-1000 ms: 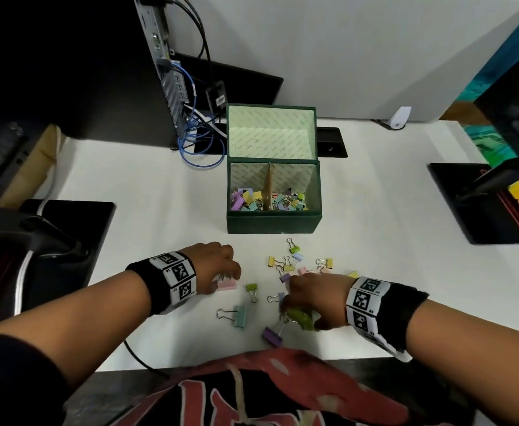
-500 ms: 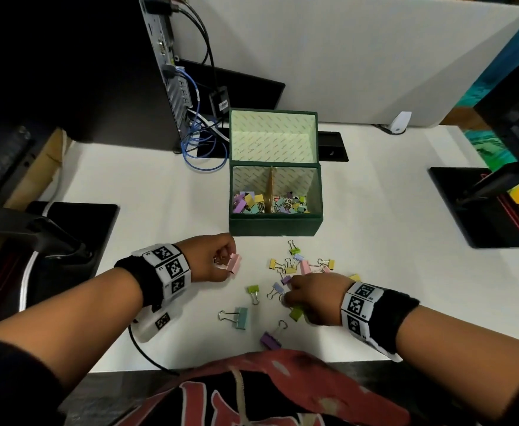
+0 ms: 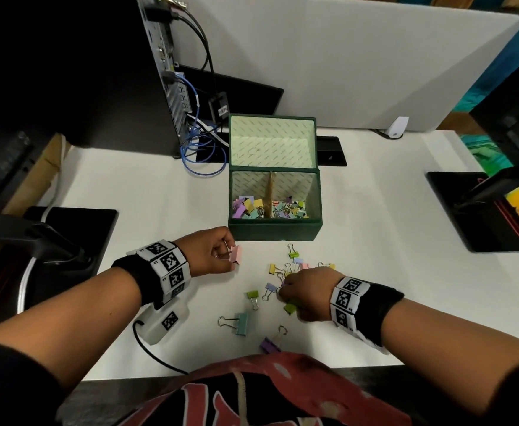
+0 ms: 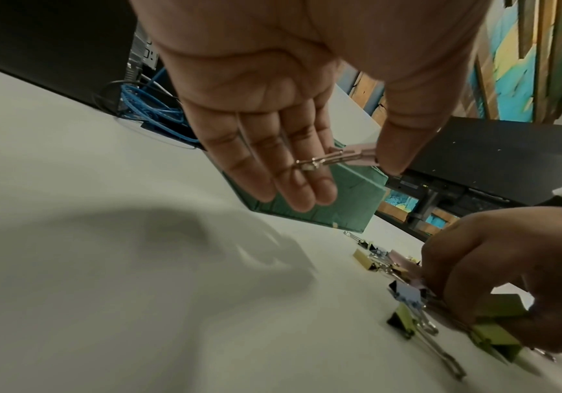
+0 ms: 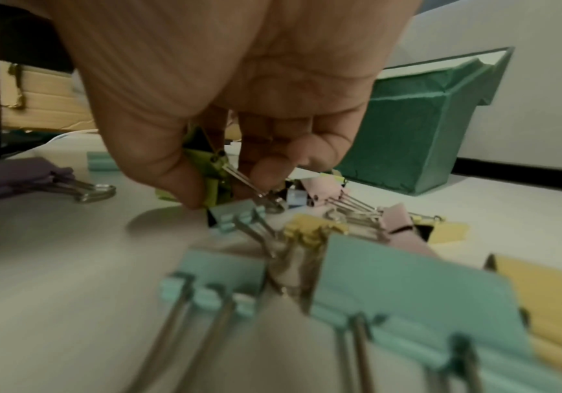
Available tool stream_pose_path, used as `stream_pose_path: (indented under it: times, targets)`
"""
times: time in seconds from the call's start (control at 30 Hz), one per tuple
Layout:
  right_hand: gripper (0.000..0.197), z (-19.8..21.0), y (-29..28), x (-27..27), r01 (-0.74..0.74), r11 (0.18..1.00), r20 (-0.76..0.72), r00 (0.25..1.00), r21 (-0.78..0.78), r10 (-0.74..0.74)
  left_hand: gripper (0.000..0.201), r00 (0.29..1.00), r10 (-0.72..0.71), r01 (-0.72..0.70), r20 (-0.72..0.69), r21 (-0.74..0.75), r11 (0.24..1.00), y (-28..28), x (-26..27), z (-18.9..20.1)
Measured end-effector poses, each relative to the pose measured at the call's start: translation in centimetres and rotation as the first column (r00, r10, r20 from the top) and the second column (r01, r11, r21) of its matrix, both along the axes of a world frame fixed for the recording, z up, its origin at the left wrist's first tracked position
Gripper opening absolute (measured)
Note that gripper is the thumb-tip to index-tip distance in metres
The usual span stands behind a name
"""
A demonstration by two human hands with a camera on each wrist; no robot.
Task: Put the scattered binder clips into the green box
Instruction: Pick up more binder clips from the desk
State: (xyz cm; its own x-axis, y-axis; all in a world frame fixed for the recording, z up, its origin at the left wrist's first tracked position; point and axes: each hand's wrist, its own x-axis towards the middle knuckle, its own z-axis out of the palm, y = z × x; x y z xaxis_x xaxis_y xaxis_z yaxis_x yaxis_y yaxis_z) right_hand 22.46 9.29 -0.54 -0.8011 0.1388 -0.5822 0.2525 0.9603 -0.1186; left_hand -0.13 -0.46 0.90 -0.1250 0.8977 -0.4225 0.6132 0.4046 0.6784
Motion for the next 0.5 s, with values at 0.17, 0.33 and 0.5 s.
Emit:
stream_pose_path:
  times: [0.17,0.33,0.5]
  targets:
    - [0.032,2.8,1.8,-0.6,0.295,0.918,-0.059,0.945,-0.265,-0.321,0.029,0.997,0.054,-0.056,0.053,0.041,0.998,0.2,-0.5,1.0]
    - [0.024,7.0,4.0,-2.4,0.494,0.616,-0.192,0.663,-0.614,-0.723,0.026,0.962,0.174,-0.207,0.212,0.147,0.967,1.6,-1.0,3.0]
    - [0.024,8.9,5.7,-6.2,0.495,0.402,-0.181,0.436,-0.770,-0.882,0.026,0.968,0.230,-0.248,0.102,0.234,0.940,3.8,-1.6,4.3]
